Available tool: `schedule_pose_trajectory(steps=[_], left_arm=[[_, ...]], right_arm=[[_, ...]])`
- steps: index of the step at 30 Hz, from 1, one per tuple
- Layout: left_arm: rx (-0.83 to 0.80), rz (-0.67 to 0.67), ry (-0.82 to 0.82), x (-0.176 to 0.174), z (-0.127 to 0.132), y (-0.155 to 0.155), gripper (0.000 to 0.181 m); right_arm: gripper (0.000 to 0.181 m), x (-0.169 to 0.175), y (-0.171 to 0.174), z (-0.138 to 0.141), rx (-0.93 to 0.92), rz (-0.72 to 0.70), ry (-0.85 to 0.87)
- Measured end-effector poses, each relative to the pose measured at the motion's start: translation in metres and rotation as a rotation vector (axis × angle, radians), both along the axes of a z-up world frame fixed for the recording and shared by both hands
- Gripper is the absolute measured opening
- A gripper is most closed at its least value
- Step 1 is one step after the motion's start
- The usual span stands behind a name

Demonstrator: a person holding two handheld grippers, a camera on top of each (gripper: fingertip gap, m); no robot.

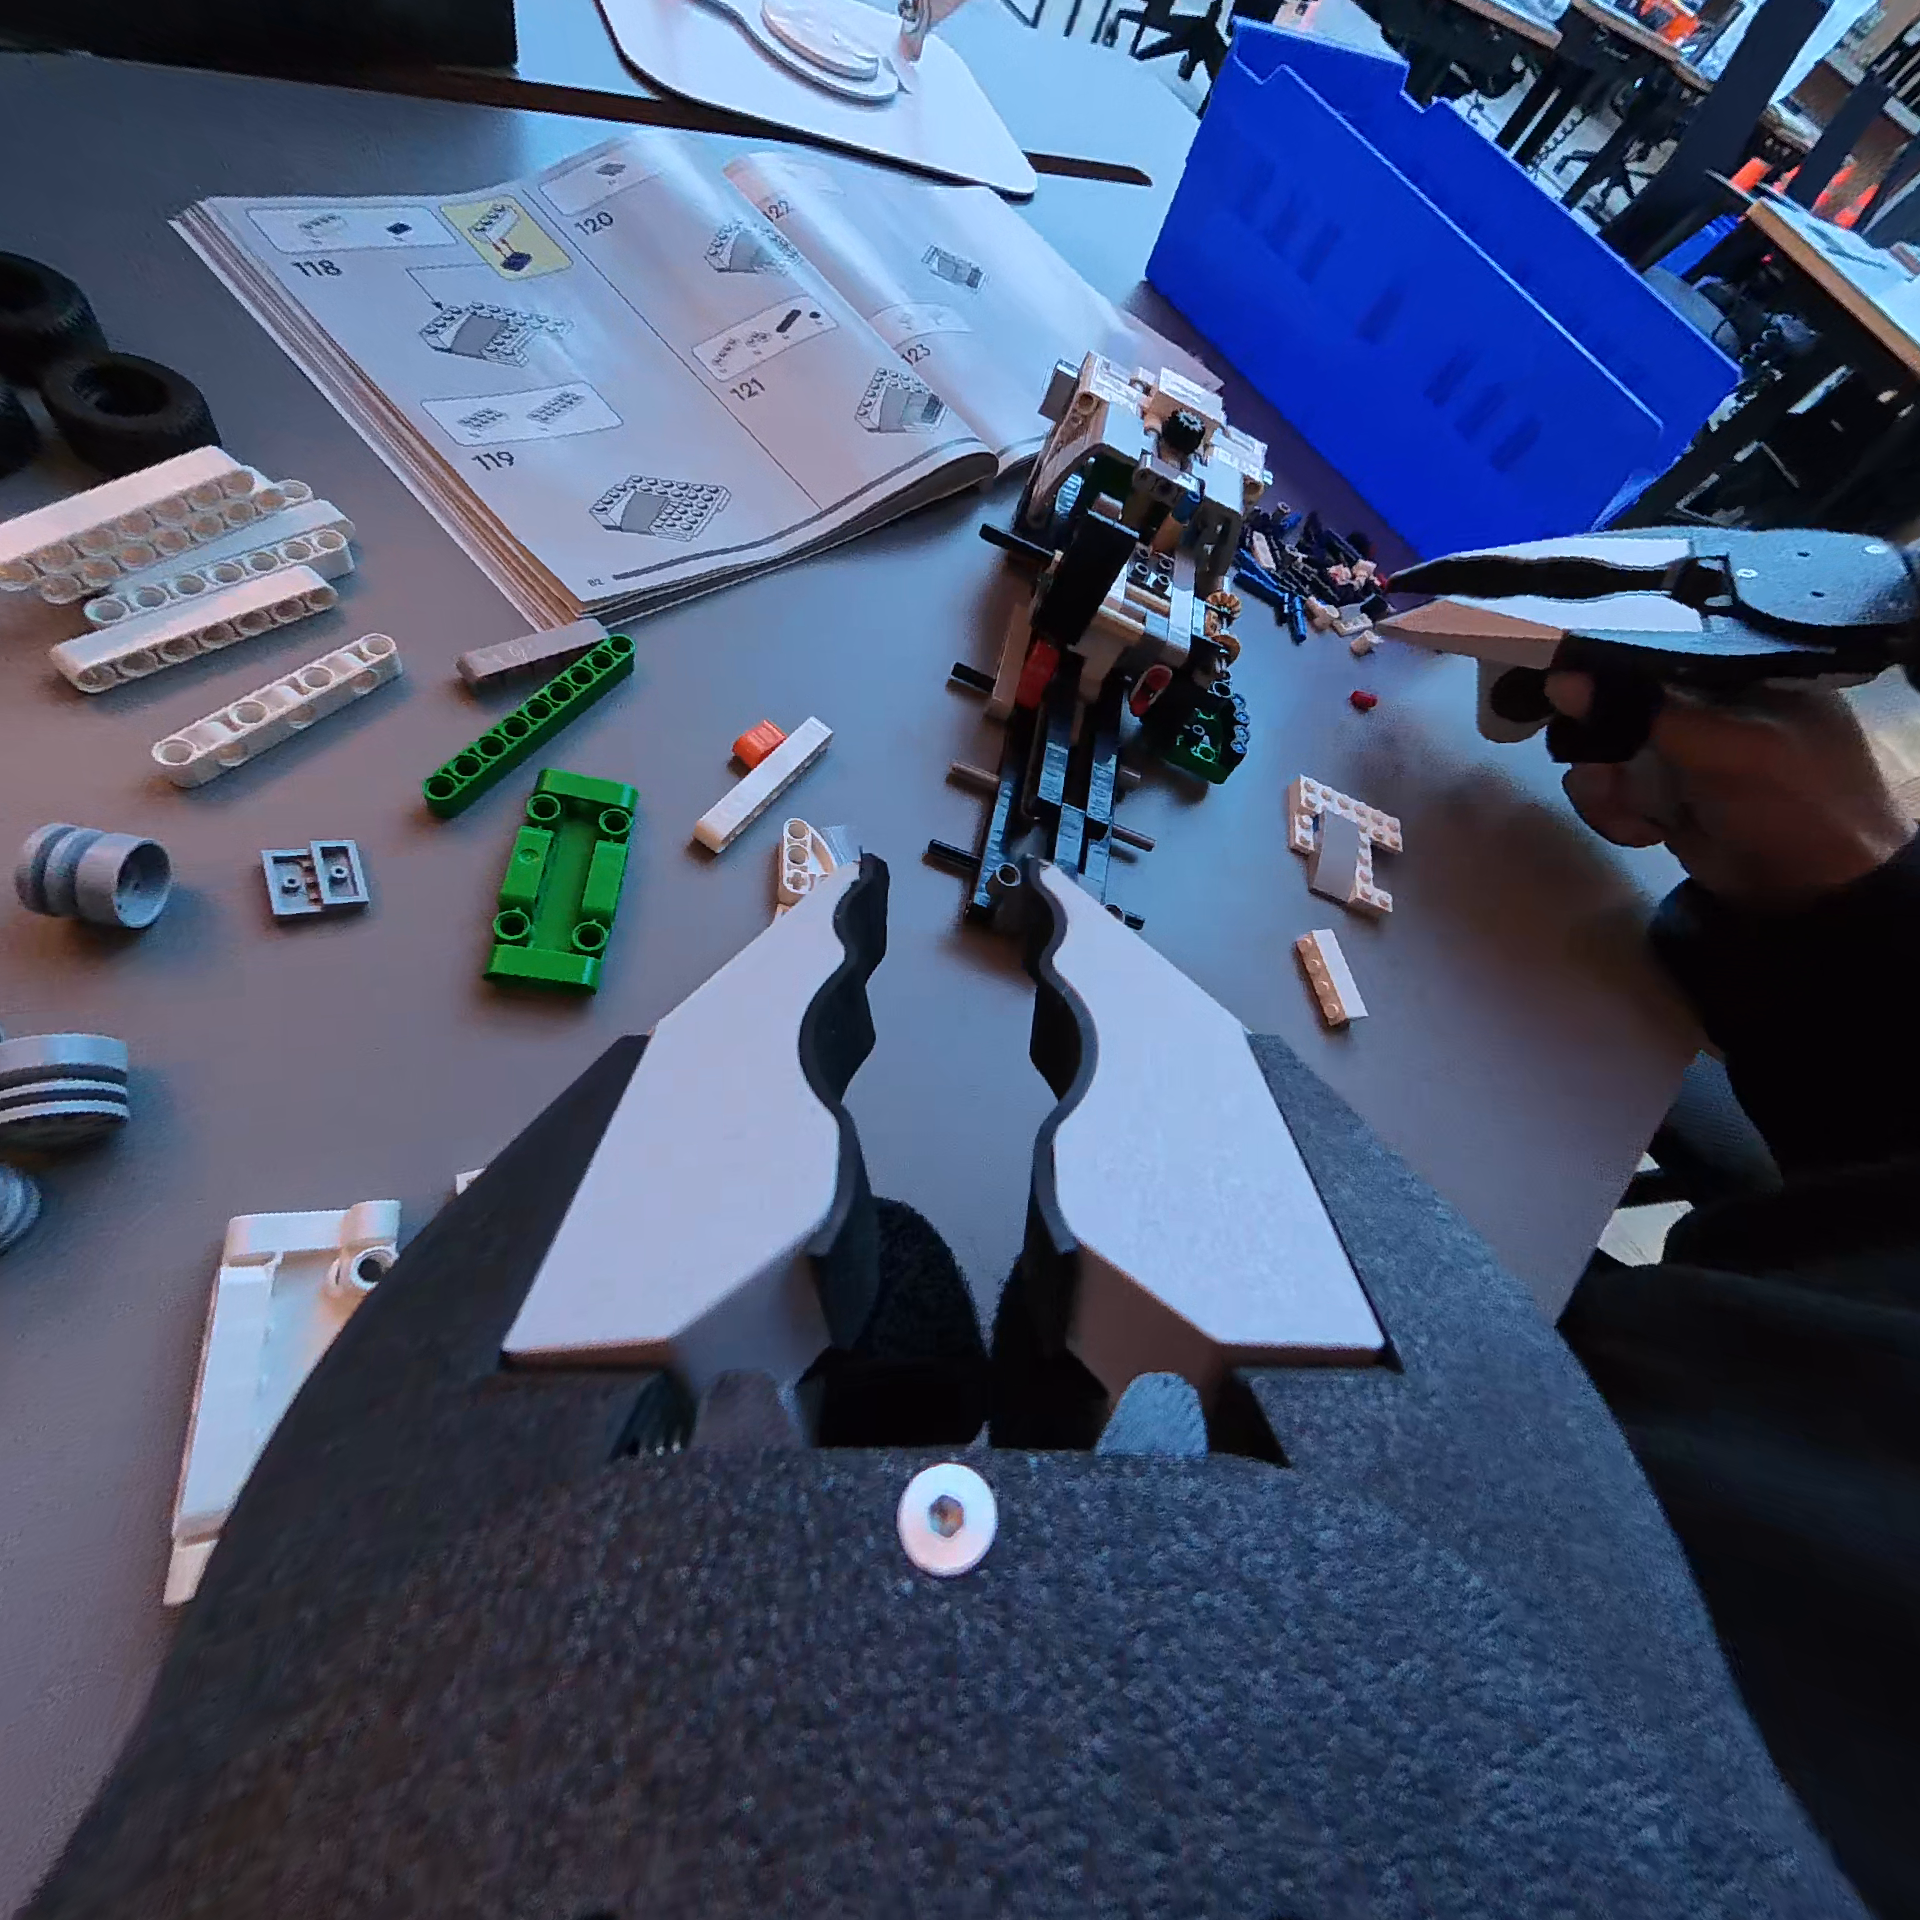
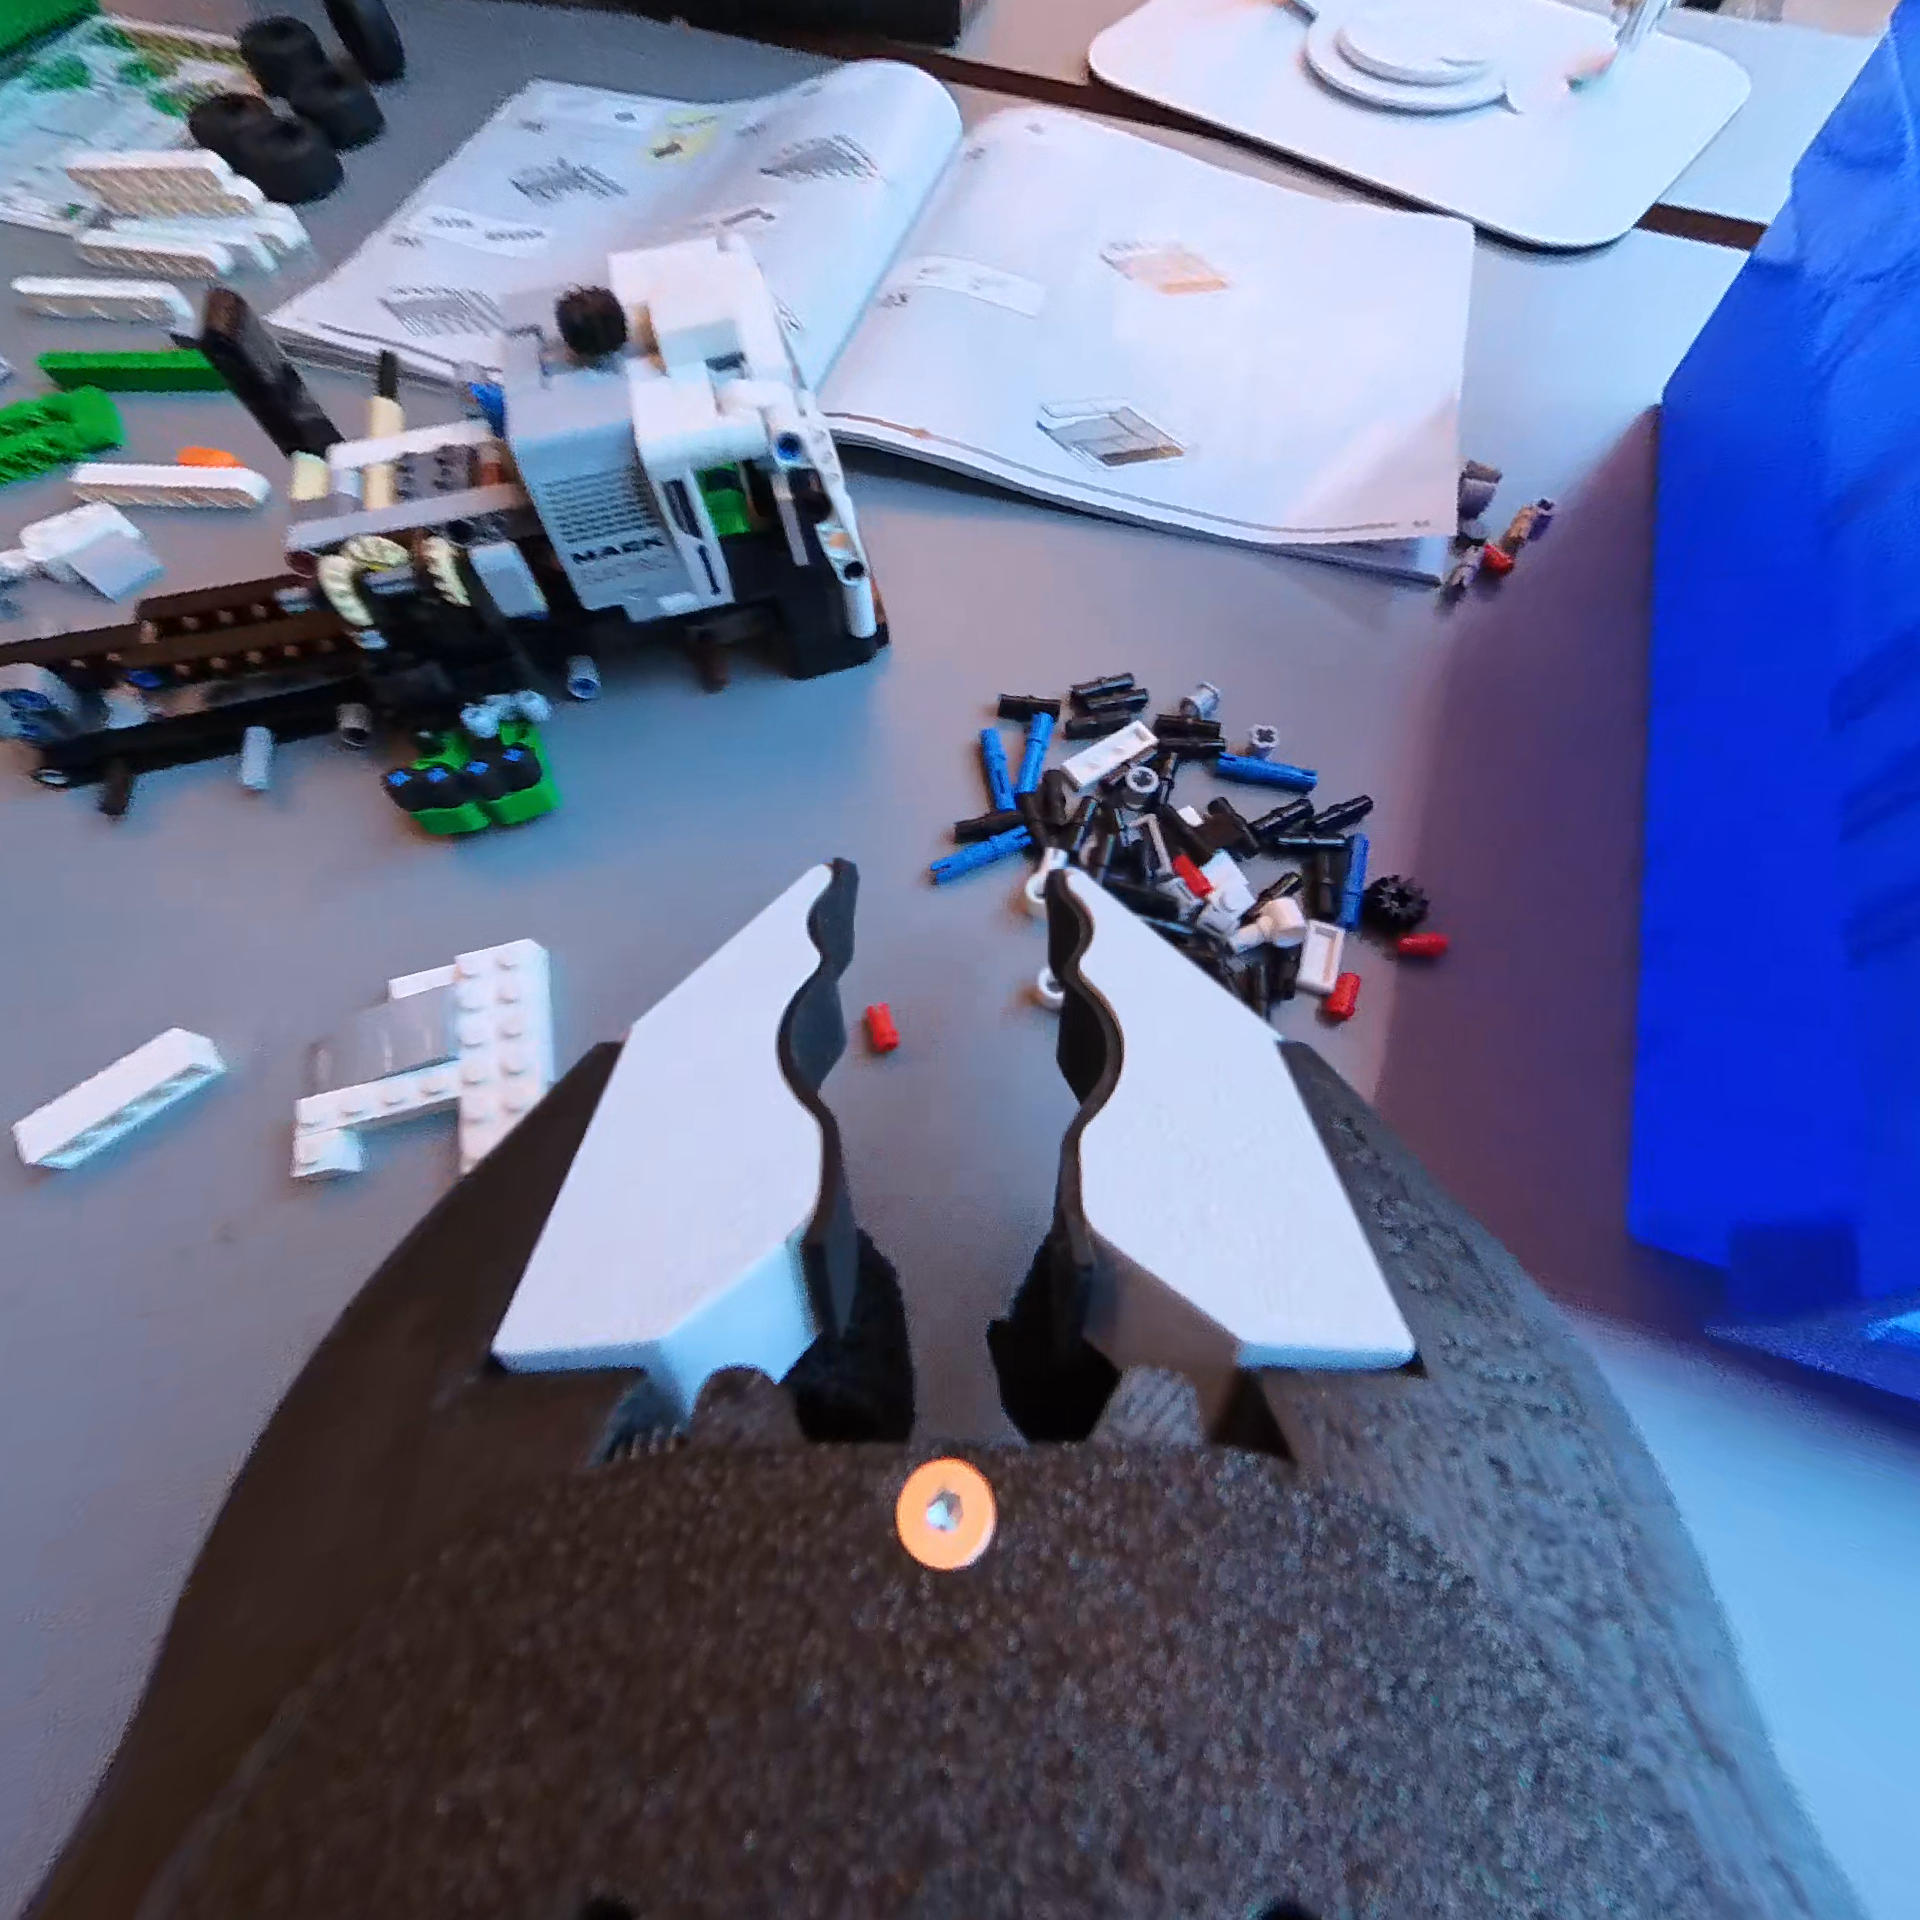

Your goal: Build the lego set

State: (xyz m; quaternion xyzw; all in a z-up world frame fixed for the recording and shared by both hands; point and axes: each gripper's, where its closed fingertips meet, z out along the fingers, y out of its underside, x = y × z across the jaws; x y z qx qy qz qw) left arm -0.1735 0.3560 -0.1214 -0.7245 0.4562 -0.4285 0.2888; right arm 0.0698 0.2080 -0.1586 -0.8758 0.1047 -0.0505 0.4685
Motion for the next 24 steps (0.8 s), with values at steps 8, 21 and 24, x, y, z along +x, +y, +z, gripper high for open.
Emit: schedule_pose_trajectory(steps=[8,21,24], left_arm=[[-0.019,0.003,0.035,0.006,-0.010,-0.001,0.024],[-0.018,-0.027,0.058,0.030,-0.008,-0.006,0.024],[-0.027,-0.032,0.067,0.034,-0.009,-0.007,0.024]], right_arm=[[0.031,0.026,-0.006,-0.009,-0.052,-0.055,-0.010],[0.030,0.034,0.006,-0.023,-0.123,0.007,-0.014],[0.017,0.037,0.007,-0.024,-0.141,0.010,-0.042]])
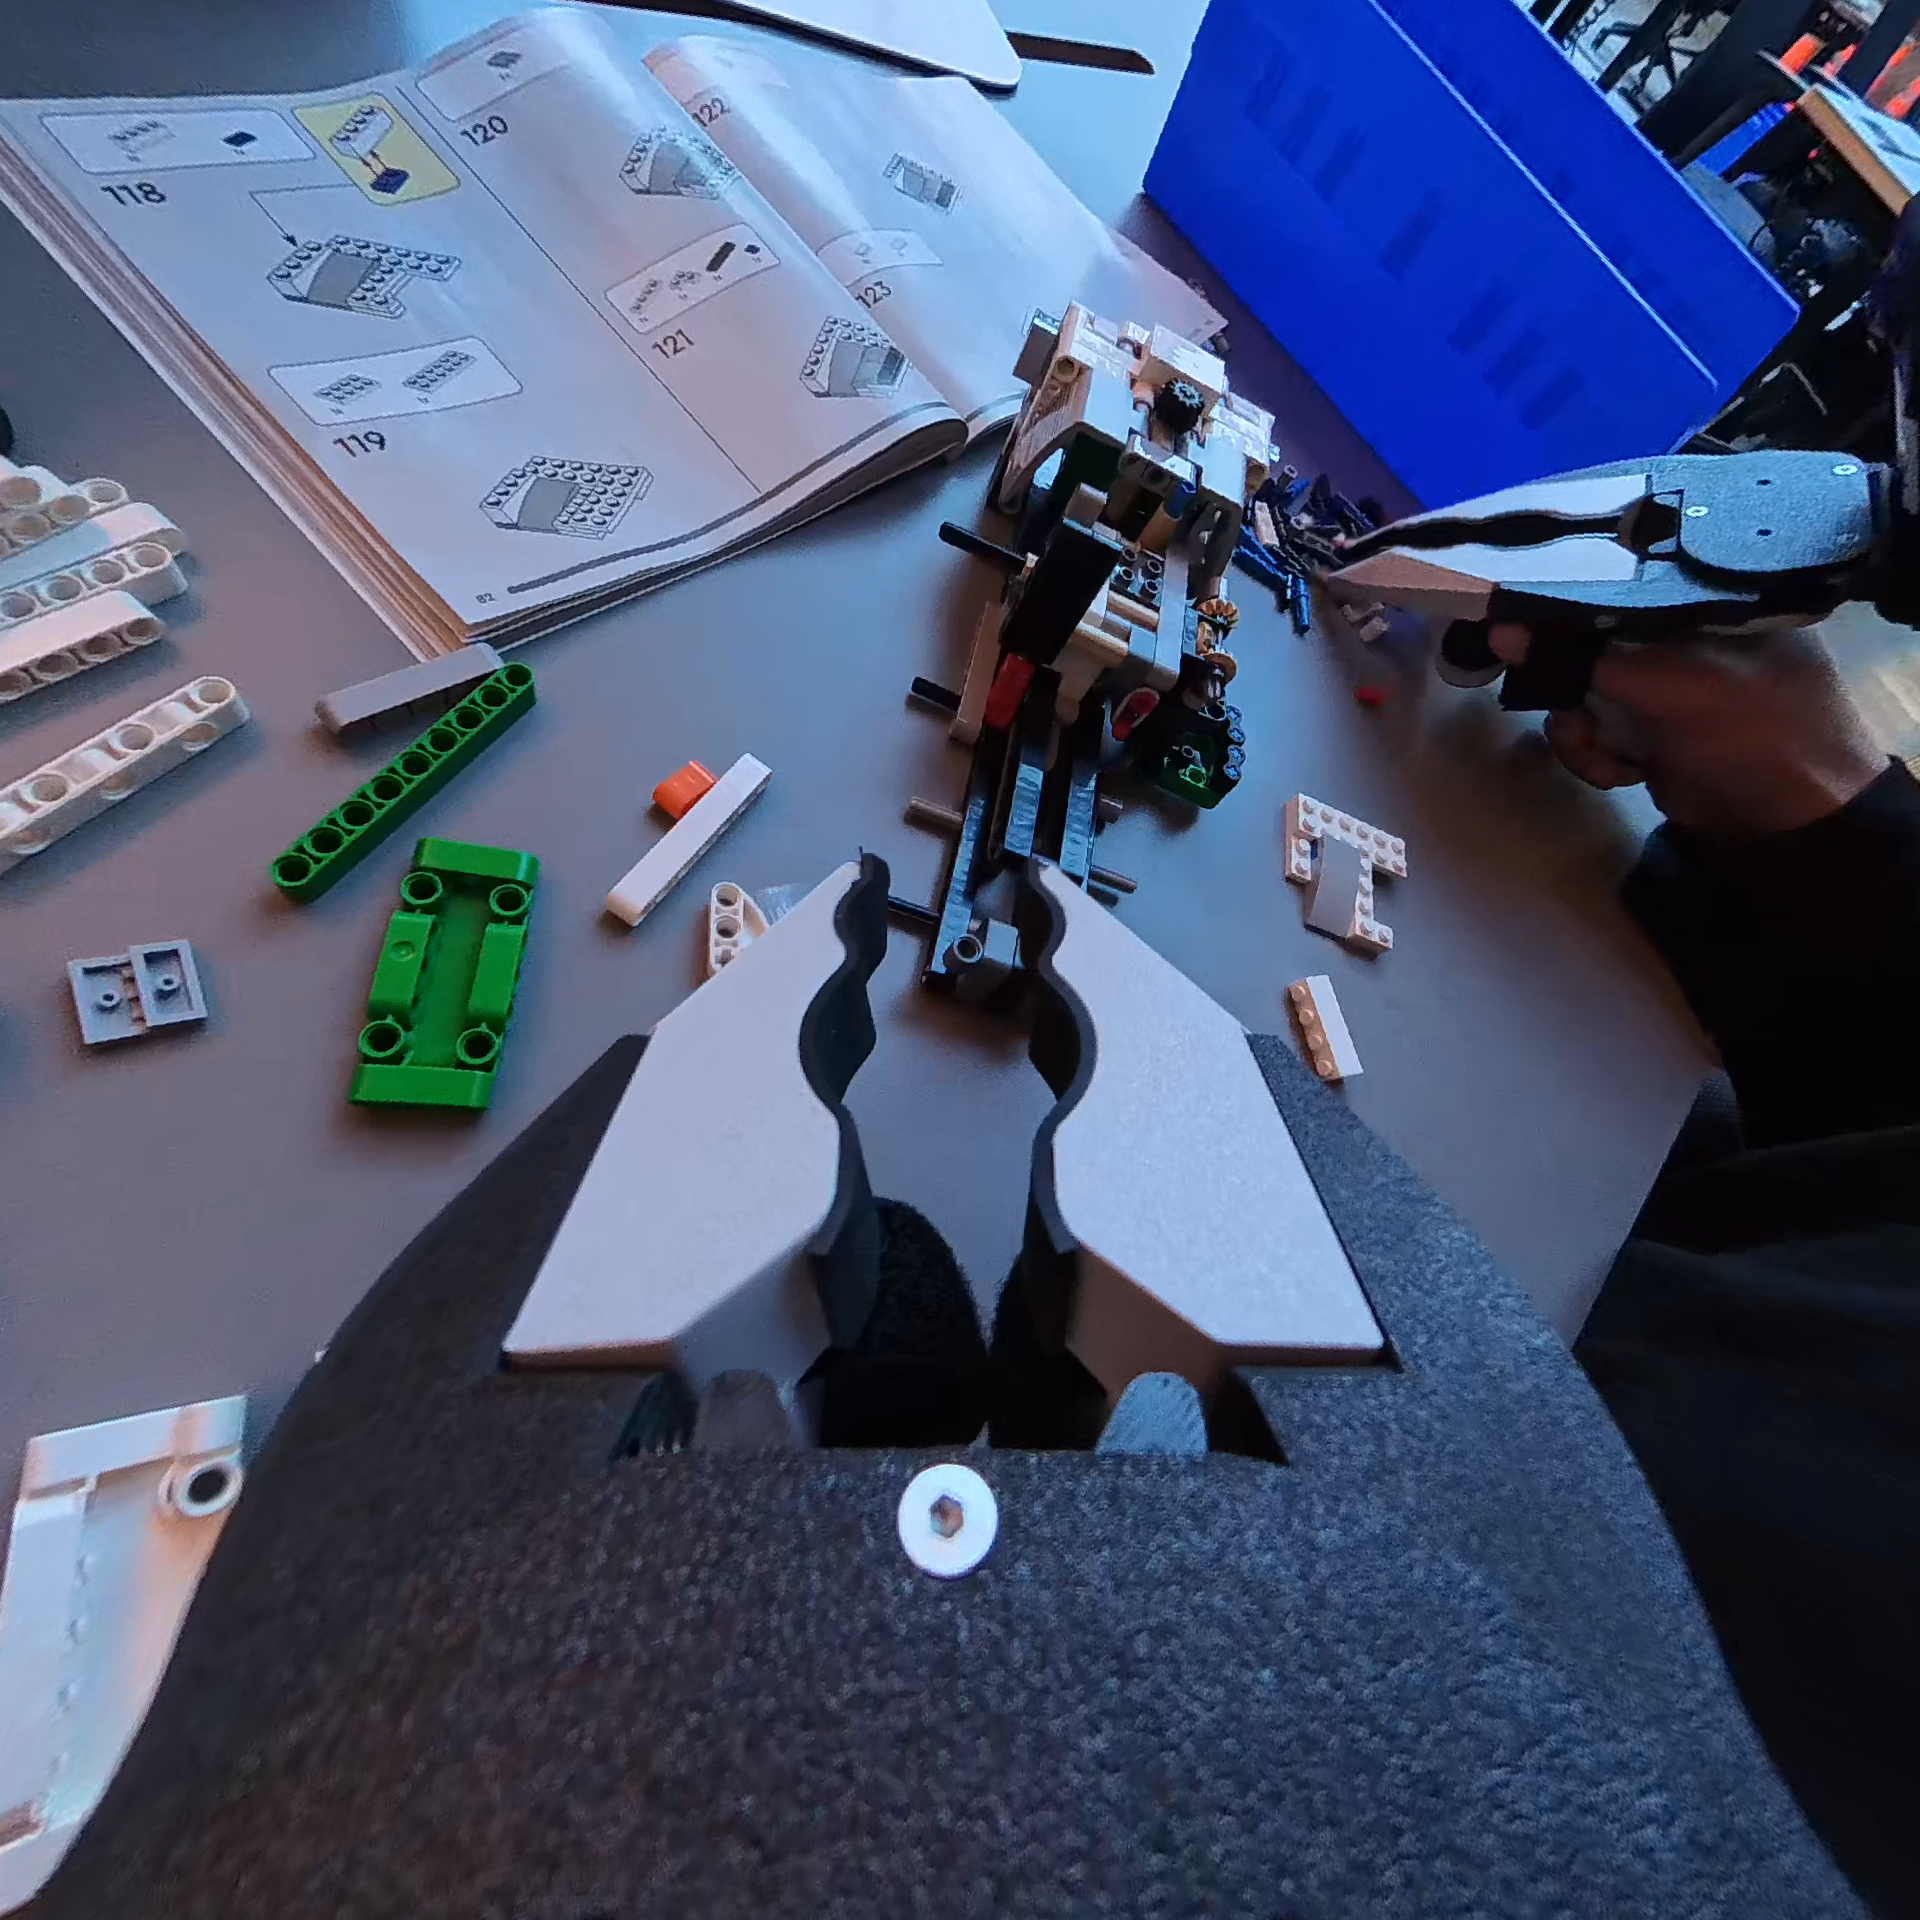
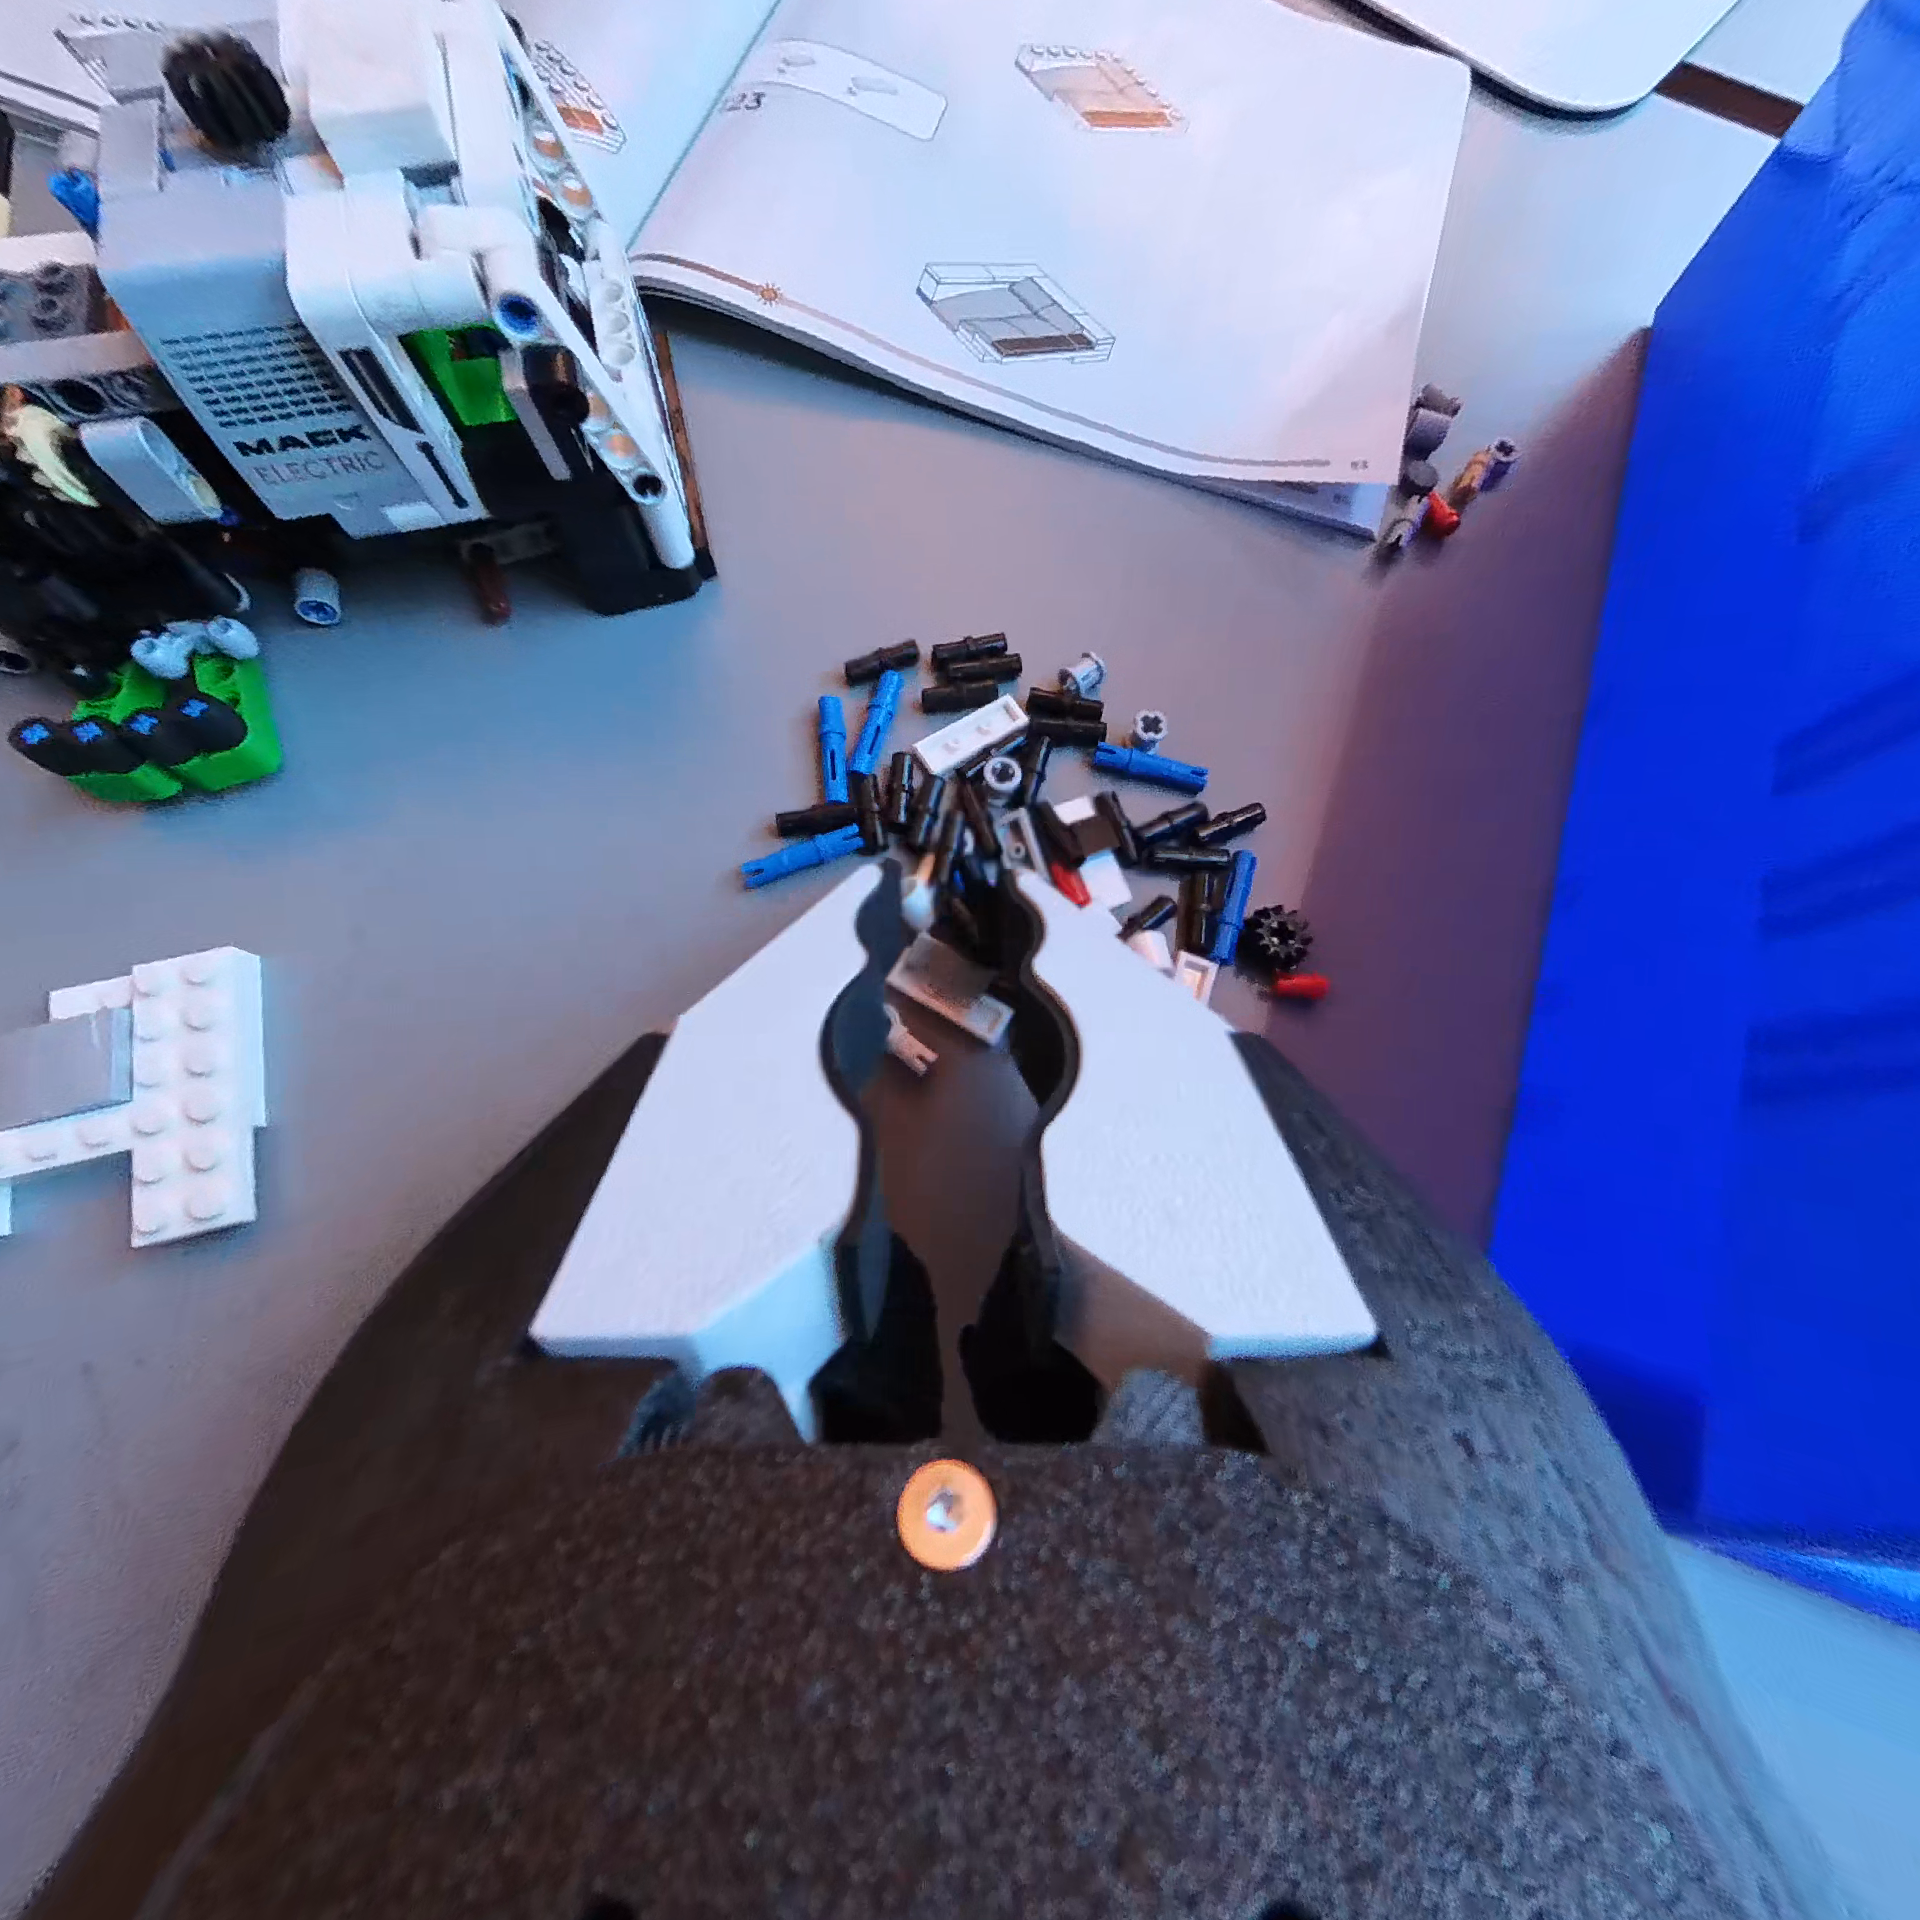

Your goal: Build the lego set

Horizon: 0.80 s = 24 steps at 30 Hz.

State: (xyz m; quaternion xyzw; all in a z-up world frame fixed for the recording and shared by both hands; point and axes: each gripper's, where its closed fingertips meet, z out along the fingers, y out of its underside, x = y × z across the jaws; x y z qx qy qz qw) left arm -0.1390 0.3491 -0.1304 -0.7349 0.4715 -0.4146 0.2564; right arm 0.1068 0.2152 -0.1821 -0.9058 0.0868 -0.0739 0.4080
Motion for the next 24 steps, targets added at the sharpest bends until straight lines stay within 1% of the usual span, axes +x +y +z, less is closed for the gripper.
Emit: schedule_pose_trajectory(steps=[1,3,6,10,15,20,24], left_arm=[[0.000,-0.001,0.002,0.001,0.000,0.000,0.024],[0.004,-0.002,0.009,0.003,0.000,0.001,0.024],[0.006,-0.003,0.015,0.005,0.000,0.002,0.024],[-0.001,-0.012,0.023,0.009,-0.002,0.001,0.024],[0.000,-0.025,0.033,0.012,-0.005,-0.001,0.024],[0.008,-0.031,0.032,0.014,-0.003,0.000,0.024],[0.011,-0.024,0.024,0.012,-0.001,0.002,0.023]], right_arm=[[0.011,0.002,-0.001,-0.001,-0.014,0.000,-0.011],[0.006,0.004,-0.003,0.001,-0.015,-0.004,-0.024],[0.005,0.008,-0.009,0.004,-0.017,-0.018,-0.030],[0.006,0.013,-0.019,0.007,-0.014,-0.049,-0.030],[0.009,0.018,-0.028,0.002,-0.033,-0.090,-0.012],[0.013,0.019,-0.021,0.006,-0.035,-0.075,-0.035],[0.015,0.014,-0.014,0.001,-0.066,-0.049,0.029]])
